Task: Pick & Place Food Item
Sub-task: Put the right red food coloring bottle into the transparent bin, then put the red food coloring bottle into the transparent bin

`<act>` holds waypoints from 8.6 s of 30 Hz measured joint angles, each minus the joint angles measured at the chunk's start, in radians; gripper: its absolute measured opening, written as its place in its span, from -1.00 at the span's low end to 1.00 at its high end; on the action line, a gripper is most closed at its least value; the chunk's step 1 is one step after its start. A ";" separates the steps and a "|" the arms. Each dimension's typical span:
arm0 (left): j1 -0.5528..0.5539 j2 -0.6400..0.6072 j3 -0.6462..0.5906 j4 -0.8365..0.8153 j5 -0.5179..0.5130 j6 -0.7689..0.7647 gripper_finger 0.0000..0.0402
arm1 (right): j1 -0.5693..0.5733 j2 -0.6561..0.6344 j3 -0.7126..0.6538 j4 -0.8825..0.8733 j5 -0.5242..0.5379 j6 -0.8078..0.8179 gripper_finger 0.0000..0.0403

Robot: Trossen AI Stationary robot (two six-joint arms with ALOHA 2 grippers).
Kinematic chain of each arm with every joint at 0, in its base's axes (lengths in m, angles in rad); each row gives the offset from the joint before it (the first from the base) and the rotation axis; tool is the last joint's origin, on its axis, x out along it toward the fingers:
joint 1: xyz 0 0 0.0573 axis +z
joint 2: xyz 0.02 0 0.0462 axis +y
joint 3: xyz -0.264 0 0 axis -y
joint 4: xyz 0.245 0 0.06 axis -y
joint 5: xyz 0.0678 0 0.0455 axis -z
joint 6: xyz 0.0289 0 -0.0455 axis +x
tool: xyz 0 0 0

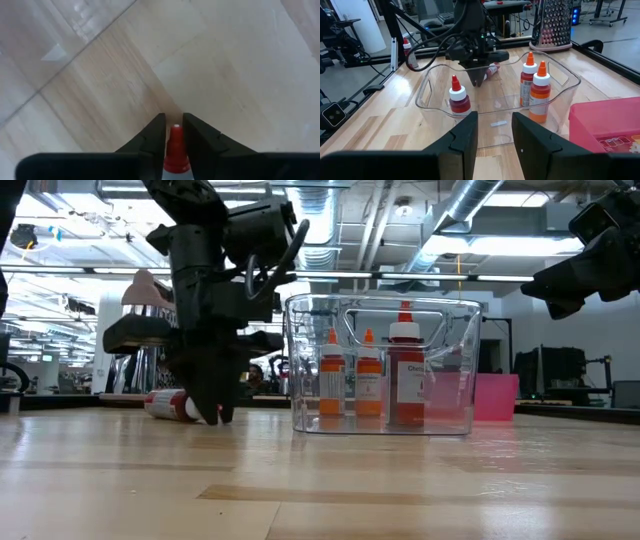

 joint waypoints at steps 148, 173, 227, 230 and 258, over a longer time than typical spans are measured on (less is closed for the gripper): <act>-0.100 -0.015 0.105 0.636 -0.164 -0.609 -0.64 | 0.000 0.001 0.000 0.000 0.000 0.000 -0.44; -0.357 -0.543 0.109 -0.369 0.024 -0.791 -0.01 | 0.000 0.001 0.000 0.000 0.000 0.000 -0.44; -1.054 -0.315 0.124 -0.365 -0.003 -1.686 -0.14 | 0.000 0.000 0.000 0.000 0.000 0.000 -0.44; -1.057 -0.315 0.124 -0.369 -0.004 -1.692 -0.18 | 0.000 0.001 0.000 0.000 0.000 0.000 -0.44; -1.036 -0.318 0.081 -0.368 -0.007 -1.744 -0.83 | 0.000 0.001 0.000 0.000 0.000 0.000 -0.44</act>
